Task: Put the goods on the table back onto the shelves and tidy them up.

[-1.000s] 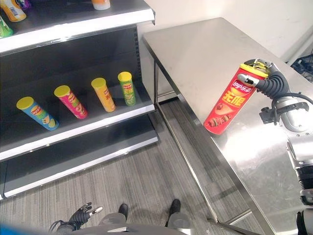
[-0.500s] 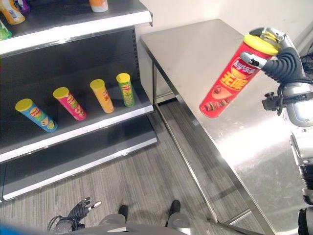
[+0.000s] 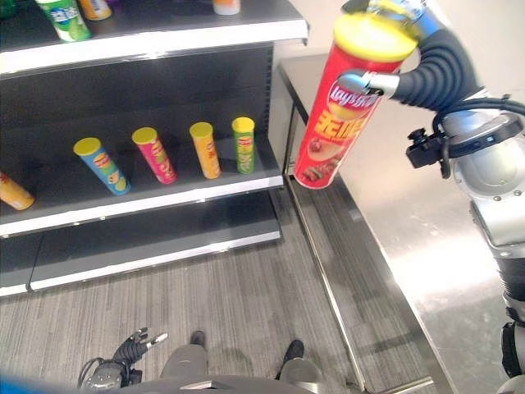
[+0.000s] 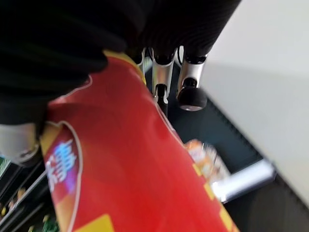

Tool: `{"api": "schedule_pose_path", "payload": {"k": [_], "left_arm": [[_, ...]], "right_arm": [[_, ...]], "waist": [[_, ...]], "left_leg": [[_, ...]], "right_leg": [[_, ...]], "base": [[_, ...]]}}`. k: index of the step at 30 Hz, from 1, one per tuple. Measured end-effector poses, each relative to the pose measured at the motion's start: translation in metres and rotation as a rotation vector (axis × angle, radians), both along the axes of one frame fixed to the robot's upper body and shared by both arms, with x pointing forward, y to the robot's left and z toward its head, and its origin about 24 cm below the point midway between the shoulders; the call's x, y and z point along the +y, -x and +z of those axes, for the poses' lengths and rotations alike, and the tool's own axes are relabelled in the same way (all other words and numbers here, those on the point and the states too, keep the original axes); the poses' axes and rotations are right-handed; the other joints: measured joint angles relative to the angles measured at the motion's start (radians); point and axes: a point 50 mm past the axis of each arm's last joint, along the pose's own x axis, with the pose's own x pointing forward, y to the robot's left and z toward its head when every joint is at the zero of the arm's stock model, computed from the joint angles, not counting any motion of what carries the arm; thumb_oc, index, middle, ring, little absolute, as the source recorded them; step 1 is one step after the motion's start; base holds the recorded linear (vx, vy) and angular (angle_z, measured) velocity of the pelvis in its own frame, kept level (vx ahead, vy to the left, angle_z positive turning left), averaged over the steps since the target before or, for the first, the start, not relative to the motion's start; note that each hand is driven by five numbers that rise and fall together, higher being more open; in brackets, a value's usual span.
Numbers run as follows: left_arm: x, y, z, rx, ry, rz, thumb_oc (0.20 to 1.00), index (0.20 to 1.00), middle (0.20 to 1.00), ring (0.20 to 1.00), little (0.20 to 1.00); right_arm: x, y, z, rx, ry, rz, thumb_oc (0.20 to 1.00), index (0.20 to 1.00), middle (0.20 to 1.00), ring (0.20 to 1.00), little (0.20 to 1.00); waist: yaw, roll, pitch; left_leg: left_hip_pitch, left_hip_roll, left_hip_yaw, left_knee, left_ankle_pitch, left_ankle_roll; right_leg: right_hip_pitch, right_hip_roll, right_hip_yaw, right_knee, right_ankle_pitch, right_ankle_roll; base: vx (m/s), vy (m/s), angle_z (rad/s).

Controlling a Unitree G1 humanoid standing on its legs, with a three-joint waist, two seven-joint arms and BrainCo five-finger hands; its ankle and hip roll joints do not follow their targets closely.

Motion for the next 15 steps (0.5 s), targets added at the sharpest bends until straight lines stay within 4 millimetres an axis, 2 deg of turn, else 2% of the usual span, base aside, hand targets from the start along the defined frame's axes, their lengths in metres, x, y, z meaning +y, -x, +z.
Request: {"api": "schedule_pose_path", "payload": {"k": [1, 2, 3, 4, 5, 6, 7, 8, 9, 11, 12, 13, 14, 15], "left_arm": [[-0.001, 0.001, -0.001, 0.004, 0.002, 0.001, 1.0, 1.0, 1.0, 1.0, 1.0], [-0.001, 0.001, -0.001, 0.002, 0.003, 0.003, 1.0, 1.0, 1.0, 1.0, 1.0], [-0.001, 0.001, -0.001, -0.005, 0.001, 0.009, 1.0, 1.0, 1.0, 1.0, 1.0], [-0.005, -0.001, 0.0, -0.019, 0.01, 0.01, 1.0, 1.0, 1.0, 1.0, 1.0], [-0.01, -0.007, 0.002, -0.055, 0.021, 0.004, 1.0, 1.0, 1.0, 1.0, 1.0], [0.009, -0.01, 0.009, -0.078, -0.038, 0.027, 1.0, 1.0, 1.0, 1.0, 1.0], [0.022, -0.012, 0.014, -0.083, -0.071, 0.028, 1.0, 1.0, 1.0, 1.0, 1.0], [0.031, -0.018, 0.018, -0.086, -0.101, 0.025, 1.0, 1.0, 1.0, 1.0, 1.0], [0.038, -0.024, 0.02, -0.075, -0.123, 0.033, 1.0, 1.0, 1.0, 1.0, 1.0], [0.041, -0.038, 0.029, -0.13, -0.14, 0.009, 1.0, 1.0, 1.0, 1.0, 1.0], [0.045, -0.043, 0.032, -0.146, -0.152, 0.008, 1.0, 1.0, 1.0, 1.0, 1.0], [0.048, -0.048, 0.036, -0.157, -0.168, -0.008, 1.0, 1.0, 1.0, 1.0, 1.0], [0.05, -0.059, 0.043, -0.189, -0.183, -0.031, 1.0, 1.0, 1.0, 1.0, 1.0], [0.056, -0.062, 0.047, -0.196, -0.199, -0.037, 1.0, 1.0, 1.0, 1.0, 1.0]], "right_arm": [[0.0, 0.0, -0.001, 0.007, 0.008, -0.004, 0.2, 0.2, 0.2, 0.2, 0.2], [-0.005, -0.001, -0.005, 0.028, 0.013, -0.026, 0.2, 0.2, 0.2, 0.2, 0.2], [-0.009, -0.001, -0.01, 0.054, 0.029, -0.045, 0.2, 0.2, 0.2, 0.2, 0.2], [-0.011, -0.001, -0.01, 0.067, 0.063, -0.064, 0.2, 0.2, 0.2, 0.2, 0.2], [-0.029, 0.012, -0.011, 0.066, 0.092, -0.145, 0.2, 0.2, 0.2, 0.2, 0.2], [-0.035, 0.006, -0.041, 0.144, -0.013, -0.158, 0.2, 0.2, 0.2, 0.2, 0.2], [-0.034, 0.006, -0.056, 0.196, -0.029, -0.161, 0.2, 0.2, 0.2, 0.2, 0.2], [-0.035, 0.01, -0.062, 0.203, -0.04, -0.166, 0.2, 0.2, 0.2, 0.2, 0.2], [-0.036, 0.009, -0.076, 0.22, -0.091, -0.179, 0.2, 0.2, 0.2, 0.2, 0.2], [-0.036, 0.008, -0.077, 0.202, -0.073, -0.214, 0.2, 0.2, 0.2, 0.2, 0.2], [-0.035, 0.009, -0.077, 0.191, -0.079, -0.217, 0.2, 0.2, 0.2, 0.2, 0.2], [-0.034, 0.009, -0.075, 0.168, -0.093, -0.221, 0.2, 0.2, 0.2, 0.2, 0.2], [-0.038, 0.012, -0.072, 0.137, -0.122, -0.244, 0.2, 0.2, 0.2, 0.2, 0.2], [-0.04, 0.013, -0.073, 0.139, -0.113, -0.26, 0.2, 0.2, 0.2, 0.2, 0.2]], "waist": [[-0.003, 0.004, 0.002], [-0.012, 0.002, 0.004], [-0.017, 0.027, -0.01], [-0.026, 0.042, -0.017], [-0.02, 0.055, -0.023], [-0.037, -0.032, -0.014], [-0.026, -0.05, -0.016], [-0.012, -0.076, -0.018], [-0.003, -0.084, -0.021], [0.0, -0.082, -0.023], [-0.007, -0.092, -0.025], [-0.005, -0.089, -0.022], [-0.033, -0.076, -0.018], [-0.045, -0.097, -0.016]], "left_leg": [[0.003, 0.04, 0.016, -0.027, 0.01, 0.006], [0.0, 0.108, 0.05, -0.082, 0.039, -0.027], [-0.013, 0.144, 0.078, -0.105, 0.054, -0.013], [-0.022, 0.14, 0.08, -0.105, 0.07, 0.017], [-0.063, 0.135, 0.082, -0.054, 0.06, -0.001], [-0.069, 0.058, 0.104, 0.004, 0.106, -0.054], [-0.099, 0.049, 0.109, 0.047, 0.068, -0.062], [-0.132, 0.037, 0.108, 0.114, 0.034, -0.061], [-0.177, 0.028, 0.102, 0.231, -0.041, -0.056], [-0.226, 0.01, 0.1, 0.344, -0.117, -0.023], [-0.227, -0.014, 0.116, 0.368, -0.136, -0.021], [-0.245, -0.024, 0.129, 0.4, -0.146, 0.002], [-0.269, -0.055, 0.134, 0.405, -0.179, 0.045], [-0.268, -0.098, 0.127, 0.41, -0.182, 0.054]], "right_leg": [[0.0, -0.016, 0.005, 0.0, -0.001, 0.004], [-0.009, -0.052, 0.019, 0.007, 0.008, 0.043], [-0.028, -0.107, 0.032, 0.019, 0.024, 0.092], [-0.028, -0.134, 0.035, 0.014, 0.036, 0.11], [-0.028, -0.165, 0.039, 0.025, 0.066, 0.166], [-0.025, -0.243, 0.046, 0.032, 0.078, 0.169], [-0.04, -0.237, 0.055, 0.037, 0.088, 0.147], [-0.047, -0.254, 0.04, 0.038, 0.126, 0.109], [-0.058, -0.272, 0.041, 0.044, 0.2, 0.019], [-0.078, -0.317, 0.063, 0.062, 0.279, 0.005], [-0.093, -0.332, 0.072, 0.072, 0.301, -0.008], [-0.108, -0.338, 0.072, 0.074, 0.363, -0.042], [-0.149, -0.361, 0.129, 0.101, 0.445, -0.076], [-0.161, -0.385, 0.19, 0.129, 0.445, -0.077]], "base": [[0.05, 0.629, 0.34], [0.1, 0.835, 0.24], [0.09, 0.721, 0.29], [0.05, 0.398, 0.33], [0.1, 0.478, 0.47], [0.14, 0.649, 0.34], [0.14, 0.655, 0.11], [0.09, 0.414, -0.12], [0.04, 0.246, -0.1], [-0.02, 0.435, -0.09], [0.0, 0.499, -0.11], [0.04, 0.374, 0.01], [0.07, 0.548, 0.16], [0.05, 0.505, 0.23]]}}
